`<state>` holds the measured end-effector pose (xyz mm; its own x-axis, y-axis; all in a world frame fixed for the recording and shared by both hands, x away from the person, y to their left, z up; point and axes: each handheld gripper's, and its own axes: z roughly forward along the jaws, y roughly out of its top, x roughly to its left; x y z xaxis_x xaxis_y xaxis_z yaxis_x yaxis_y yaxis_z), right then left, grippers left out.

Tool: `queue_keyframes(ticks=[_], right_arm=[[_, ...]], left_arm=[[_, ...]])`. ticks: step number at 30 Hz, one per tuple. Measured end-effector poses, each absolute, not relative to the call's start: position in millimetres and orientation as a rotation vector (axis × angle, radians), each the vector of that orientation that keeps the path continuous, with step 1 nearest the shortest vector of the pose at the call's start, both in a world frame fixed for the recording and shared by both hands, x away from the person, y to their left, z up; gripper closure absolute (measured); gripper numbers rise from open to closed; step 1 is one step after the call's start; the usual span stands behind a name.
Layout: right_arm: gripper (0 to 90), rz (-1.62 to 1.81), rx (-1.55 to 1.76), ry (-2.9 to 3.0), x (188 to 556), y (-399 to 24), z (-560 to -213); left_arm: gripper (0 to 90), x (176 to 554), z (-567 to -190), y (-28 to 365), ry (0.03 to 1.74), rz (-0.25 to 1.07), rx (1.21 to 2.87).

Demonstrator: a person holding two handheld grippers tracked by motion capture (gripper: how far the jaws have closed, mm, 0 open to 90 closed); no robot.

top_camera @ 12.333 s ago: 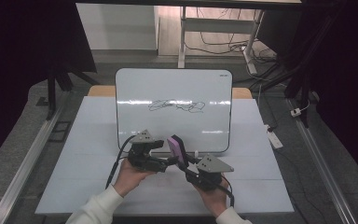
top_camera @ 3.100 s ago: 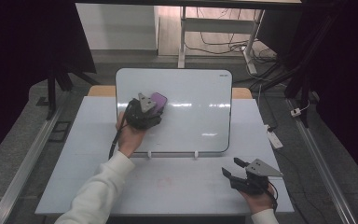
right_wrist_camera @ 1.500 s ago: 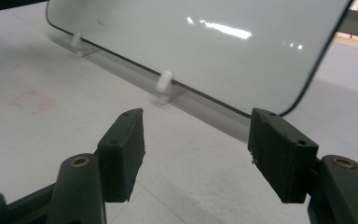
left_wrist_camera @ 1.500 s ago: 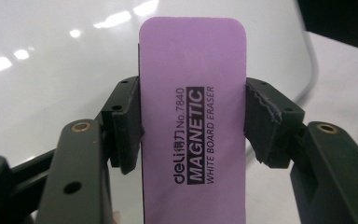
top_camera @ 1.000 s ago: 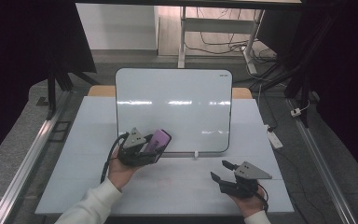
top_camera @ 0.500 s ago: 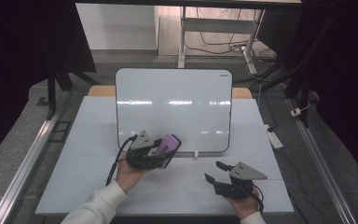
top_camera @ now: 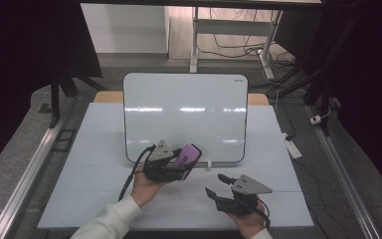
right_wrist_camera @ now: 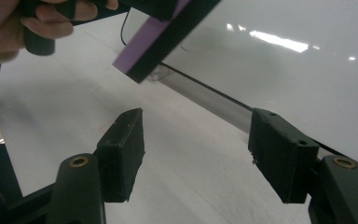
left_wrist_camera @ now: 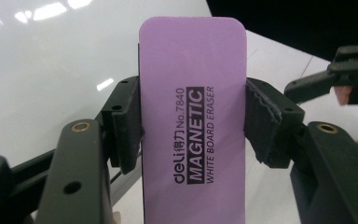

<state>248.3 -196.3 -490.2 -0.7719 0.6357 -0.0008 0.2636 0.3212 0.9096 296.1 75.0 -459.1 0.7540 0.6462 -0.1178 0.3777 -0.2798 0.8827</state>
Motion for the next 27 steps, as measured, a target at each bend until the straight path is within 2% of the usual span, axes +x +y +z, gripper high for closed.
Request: queue_keyframes(ticks=[16,27], right_arm=[[35.7,1.509,0.954,2.184,254,-166,-489],[41.5,1.582,1.053,2.105,257,-156,-490]], left_arm=[[41.8,295,-462,54,0.770,0.330,1.884],[41.8,287,-464,44,0.746,0.374,1.867]])
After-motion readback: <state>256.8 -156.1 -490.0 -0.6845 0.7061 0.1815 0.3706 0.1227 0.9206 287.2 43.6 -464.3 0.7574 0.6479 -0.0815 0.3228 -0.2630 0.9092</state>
